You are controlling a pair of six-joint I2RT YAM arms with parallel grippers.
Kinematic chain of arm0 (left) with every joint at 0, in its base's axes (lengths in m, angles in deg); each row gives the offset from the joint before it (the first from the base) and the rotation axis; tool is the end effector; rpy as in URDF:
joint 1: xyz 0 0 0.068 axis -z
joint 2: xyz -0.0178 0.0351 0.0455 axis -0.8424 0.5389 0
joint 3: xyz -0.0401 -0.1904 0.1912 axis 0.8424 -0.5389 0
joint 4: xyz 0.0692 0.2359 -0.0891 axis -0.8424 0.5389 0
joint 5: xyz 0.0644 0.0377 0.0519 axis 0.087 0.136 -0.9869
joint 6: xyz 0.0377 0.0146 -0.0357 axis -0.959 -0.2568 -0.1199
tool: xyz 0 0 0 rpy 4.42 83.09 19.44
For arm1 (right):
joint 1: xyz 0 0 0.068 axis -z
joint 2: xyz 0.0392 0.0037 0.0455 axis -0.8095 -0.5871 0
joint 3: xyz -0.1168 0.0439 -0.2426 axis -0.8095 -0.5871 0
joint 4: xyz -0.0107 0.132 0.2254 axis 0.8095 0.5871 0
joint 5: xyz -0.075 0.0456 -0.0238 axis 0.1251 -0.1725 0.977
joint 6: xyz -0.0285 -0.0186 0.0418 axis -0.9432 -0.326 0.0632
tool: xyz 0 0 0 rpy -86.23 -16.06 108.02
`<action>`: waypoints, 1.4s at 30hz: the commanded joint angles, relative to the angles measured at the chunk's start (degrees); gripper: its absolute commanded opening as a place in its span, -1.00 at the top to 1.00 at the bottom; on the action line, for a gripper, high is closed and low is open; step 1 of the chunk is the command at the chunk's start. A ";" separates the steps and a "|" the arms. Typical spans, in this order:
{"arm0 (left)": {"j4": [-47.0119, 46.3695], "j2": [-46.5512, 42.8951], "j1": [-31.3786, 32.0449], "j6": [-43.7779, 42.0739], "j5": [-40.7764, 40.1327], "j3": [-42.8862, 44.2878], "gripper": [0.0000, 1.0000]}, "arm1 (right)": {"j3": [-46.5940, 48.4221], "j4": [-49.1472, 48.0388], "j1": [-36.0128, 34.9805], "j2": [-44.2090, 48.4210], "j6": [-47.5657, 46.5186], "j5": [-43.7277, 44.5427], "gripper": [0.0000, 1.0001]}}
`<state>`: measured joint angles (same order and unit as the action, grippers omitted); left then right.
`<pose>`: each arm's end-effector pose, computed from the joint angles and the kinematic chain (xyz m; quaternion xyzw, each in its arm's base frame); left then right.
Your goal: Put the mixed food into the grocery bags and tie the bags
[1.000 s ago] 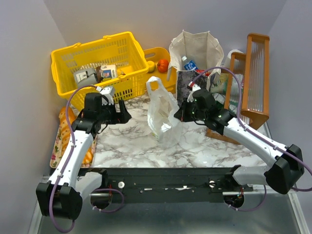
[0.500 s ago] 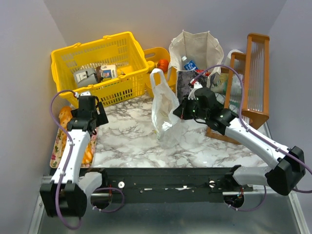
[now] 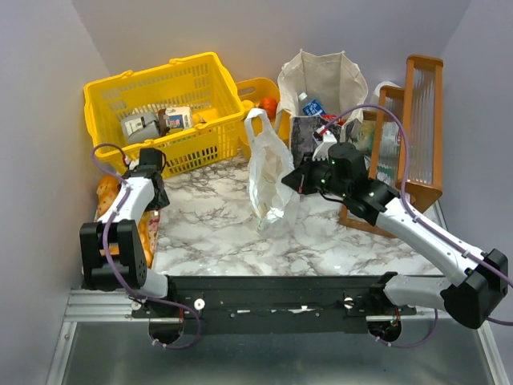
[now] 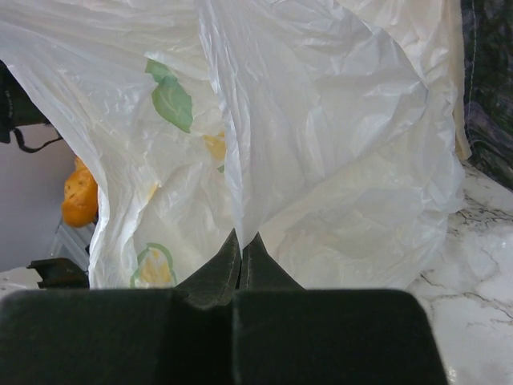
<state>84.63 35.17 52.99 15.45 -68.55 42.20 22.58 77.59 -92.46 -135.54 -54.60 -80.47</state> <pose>0.2636 0.0362 0.2167 -0.2536 0.9227 0.1962 0.2140 0.2139 0.1757 0.3334 -0.0904 0.8272 0.3606 0.4214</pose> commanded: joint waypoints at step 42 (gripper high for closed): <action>-2.15 1.66 -6.23 9.33 7.18 -3.46 1.00 | -0.86 0.14 -0.08 6.02 -1.54 0.87 0.99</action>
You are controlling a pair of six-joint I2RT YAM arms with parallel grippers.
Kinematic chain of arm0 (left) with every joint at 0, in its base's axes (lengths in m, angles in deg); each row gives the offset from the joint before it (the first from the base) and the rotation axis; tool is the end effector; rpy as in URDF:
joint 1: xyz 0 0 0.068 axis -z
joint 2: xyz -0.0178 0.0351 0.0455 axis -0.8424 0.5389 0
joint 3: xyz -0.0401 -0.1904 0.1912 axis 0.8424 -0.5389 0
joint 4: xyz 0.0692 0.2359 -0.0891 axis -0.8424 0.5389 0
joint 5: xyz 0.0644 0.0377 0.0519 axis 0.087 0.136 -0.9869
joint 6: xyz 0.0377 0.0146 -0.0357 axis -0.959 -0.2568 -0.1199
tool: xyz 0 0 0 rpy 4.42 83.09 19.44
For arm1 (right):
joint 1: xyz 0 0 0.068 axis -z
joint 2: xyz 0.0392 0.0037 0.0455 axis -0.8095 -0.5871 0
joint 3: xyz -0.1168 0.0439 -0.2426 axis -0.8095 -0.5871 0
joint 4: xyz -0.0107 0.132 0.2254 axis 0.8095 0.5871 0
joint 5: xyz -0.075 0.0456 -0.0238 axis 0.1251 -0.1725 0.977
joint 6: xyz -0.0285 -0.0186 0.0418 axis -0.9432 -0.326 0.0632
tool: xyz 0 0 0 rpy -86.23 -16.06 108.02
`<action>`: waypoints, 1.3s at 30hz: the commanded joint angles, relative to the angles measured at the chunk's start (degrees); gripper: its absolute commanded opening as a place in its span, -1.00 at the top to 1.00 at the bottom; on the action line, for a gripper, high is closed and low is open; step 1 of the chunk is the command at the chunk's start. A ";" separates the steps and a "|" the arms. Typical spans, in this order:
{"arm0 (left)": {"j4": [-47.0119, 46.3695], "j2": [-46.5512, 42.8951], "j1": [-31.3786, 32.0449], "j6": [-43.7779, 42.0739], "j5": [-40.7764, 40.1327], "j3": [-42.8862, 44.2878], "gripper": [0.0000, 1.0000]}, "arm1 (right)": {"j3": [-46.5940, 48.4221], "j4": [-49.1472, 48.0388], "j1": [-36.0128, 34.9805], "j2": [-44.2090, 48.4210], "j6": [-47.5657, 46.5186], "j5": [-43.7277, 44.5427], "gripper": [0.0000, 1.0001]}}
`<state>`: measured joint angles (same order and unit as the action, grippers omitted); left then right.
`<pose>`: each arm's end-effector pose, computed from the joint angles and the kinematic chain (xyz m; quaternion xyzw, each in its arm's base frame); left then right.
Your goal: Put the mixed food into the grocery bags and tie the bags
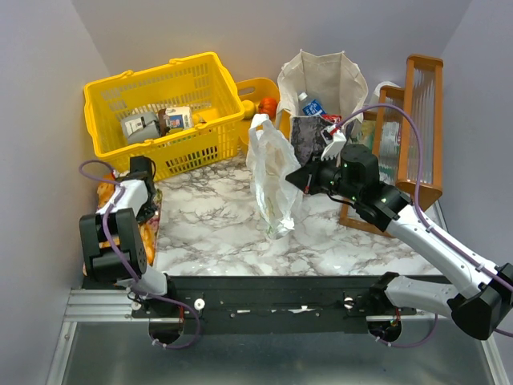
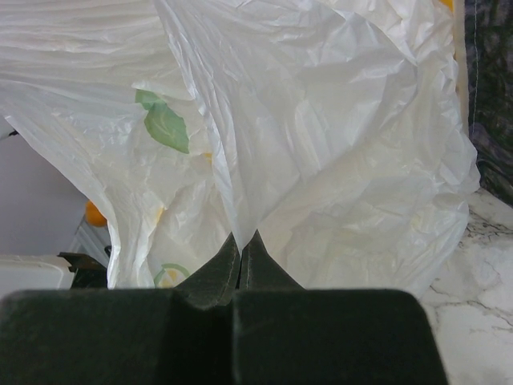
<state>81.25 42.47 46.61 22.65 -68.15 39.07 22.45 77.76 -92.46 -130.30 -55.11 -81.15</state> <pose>0.2642 0.0662 0.1719 -0.3508 0.9007 0.2026 0.1569 0.1970 0.1628 0.3548 -0.0982 0.8016 0.3811 0.4501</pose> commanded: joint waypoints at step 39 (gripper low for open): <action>-31.54 -45.38 41.34 12.25 60.84 4.83 1.00 | 2.87 1.29 -0.08 -3.45 -2.18 0.84 0.99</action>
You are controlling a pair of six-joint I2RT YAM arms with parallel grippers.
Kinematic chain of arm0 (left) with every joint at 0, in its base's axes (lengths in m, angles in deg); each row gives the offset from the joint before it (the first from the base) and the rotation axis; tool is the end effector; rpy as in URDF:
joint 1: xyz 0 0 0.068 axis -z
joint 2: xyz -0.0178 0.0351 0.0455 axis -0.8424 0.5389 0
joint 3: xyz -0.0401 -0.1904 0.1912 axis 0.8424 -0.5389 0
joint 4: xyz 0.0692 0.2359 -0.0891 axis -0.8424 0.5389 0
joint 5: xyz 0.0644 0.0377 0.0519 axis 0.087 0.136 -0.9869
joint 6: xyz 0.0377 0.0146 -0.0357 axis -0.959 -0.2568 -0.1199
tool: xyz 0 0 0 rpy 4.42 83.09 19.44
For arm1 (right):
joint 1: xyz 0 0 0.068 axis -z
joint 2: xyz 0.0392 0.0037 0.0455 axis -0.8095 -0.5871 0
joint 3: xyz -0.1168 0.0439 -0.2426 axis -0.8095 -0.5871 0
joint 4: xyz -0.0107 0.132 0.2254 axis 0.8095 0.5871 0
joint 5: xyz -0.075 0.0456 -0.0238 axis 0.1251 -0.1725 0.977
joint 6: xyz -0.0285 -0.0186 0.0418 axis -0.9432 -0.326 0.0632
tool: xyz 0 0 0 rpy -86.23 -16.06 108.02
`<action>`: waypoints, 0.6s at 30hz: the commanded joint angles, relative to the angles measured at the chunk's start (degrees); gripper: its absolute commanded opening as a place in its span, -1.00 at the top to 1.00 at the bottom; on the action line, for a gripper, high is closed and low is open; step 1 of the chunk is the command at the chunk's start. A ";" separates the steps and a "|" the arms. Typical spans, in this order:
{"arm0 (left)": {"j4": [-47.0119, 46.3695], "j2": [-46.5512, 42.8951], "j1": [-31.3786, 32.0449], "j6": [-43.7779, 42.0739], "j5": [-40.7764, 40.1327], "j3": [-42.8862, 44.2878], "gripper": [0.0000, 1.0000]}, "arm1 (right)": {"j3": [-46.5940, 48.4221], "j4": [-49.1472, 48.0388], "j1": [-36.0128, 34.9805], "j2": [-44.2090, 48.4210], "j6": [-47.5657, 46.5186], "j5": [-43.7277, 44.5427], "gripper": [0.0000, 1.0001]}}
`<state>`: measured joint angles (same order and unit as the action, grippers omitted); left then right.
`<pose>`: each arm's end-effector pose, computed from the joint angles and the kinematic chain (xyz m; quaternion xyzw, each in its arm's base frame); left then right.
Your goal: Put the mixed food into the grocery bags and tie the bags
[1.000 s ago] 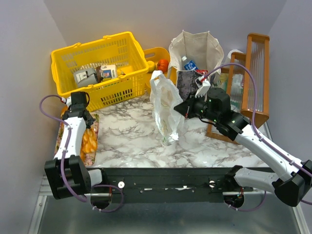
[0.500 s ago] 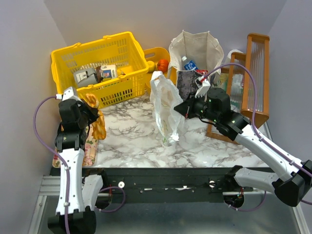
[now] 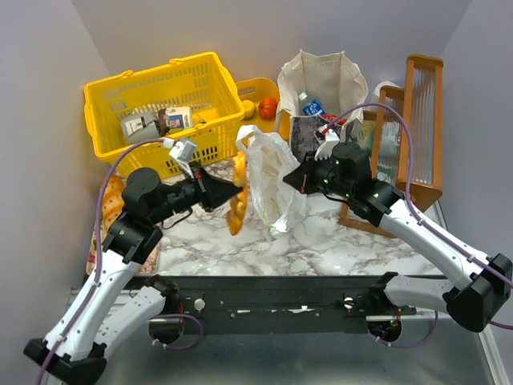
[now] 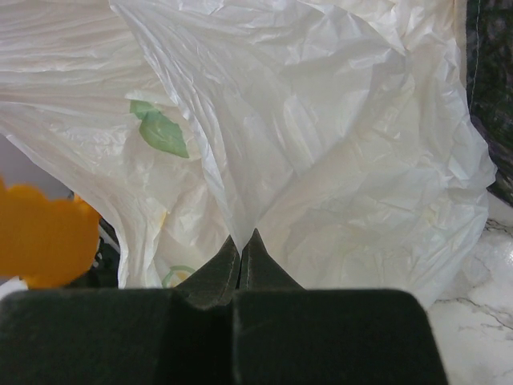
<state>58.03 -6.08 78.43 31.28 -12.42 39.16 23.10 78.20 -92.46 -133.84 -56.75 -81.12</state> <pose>0.1364 -0.0714 0.3828 0.0756 0.7217 -0.4841 0.4890 0.2082 0.1717 0.3431 -0.1092 0.8169 0.3624 0.4353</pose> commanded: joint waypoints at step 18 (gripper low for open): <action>-25.20 18.98 19.66 -5.17 -5.60 10.74 1.00 | 1.07 1.29 -0.08 1.06 -0.45 0.38 0.99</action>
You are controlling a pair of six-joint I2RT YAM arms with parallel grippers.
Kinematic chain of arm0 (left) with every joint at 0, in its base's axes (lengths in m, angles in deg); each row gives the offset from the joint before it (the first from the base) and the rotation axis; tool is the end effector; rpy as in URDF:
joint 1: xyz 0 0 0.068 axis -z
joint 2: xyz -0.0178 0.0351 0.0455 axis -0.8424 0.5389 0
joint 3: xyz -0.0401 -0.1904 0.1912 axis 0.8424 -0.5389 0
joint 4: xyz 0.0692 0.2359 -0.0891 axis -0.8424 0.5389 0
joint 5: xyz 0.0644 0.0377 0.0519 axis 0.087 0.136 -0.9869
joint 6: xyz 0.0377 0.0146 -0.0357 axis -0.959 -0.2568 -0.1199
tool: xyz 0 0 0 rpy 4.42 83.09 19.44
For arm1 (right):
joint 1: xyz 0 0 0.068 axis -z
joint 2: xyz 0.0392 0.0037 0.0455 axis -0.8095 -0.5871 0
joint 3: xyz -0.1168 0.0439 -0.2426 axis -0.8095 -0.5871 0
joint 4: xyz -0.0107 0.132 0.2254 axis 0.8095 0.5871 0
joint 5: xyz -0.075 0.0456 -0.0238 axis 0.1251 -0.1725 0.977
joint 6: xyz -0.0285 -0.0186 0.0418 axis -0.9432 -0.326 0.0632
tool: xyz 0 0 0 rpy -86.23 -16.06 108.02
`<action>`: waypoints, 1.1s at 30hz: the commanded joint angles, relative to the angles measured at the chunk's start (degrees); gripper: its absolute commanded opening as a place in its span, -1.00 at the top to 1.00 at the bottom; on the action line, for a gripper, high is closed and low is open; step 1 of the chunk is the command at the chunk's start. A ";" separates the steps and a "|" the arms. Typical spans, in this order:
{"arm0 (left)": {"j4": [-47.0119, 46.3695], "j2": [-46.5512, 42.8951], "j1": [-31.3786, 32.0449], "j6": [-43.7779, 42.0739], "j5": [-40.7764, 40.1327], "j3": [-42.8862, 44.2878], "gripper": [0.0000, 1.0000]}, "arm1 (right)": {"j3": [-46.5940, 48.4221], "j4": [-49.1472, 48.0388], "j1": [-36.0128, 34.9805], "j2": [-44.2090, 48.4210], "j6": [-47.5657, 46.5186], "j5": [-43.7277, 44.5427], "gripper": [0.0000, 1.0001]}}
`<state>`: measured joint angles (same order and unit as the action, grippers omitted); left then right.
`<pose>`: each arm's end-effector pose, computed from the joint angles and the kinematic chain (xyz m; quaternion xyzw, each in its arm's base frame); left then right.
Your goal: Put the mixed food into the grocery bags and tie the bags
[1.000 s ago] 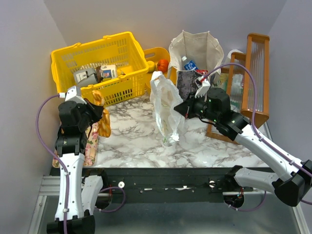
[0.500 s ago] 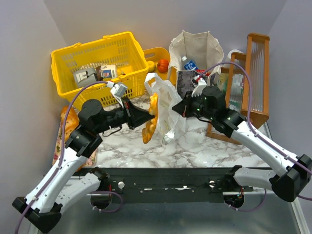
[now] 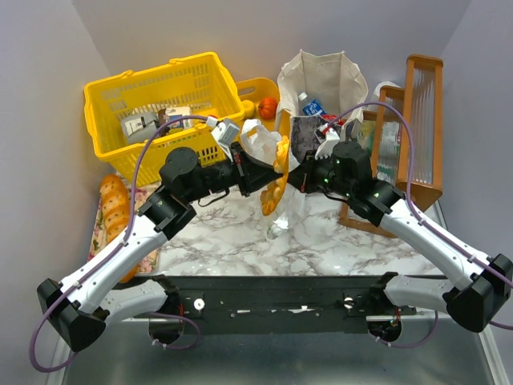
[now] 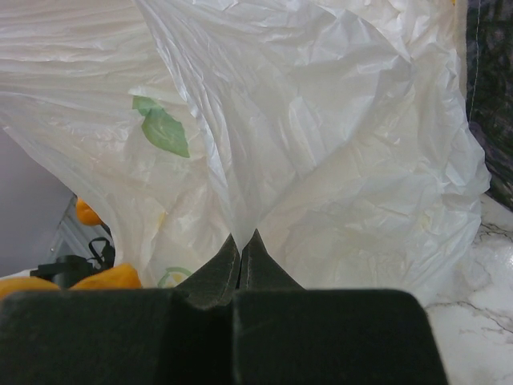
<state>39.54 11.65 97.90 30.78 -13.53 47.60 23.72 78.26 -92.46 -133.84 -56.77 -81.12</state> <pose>0.1626 -0.1613 0.4144 0.2051 0.6436 -0.5766 0.4596 0.2083 0.1718 0.3468 -0.1094 0.8141 0.3644 0.4388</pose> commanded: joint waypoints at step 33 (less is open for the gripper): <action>5.59 3.12 0.09 -11.18 -19.44 -7.89 -0.15 | 0.11 1.40 -0.17 0.54 5.02 -1.90 0.99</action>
<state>40.13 15.76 97.90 19.37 -33.60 37.26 23.72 78.66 -92.46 -132.57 -53.23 -82.48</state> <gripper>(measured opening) 0.436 0.012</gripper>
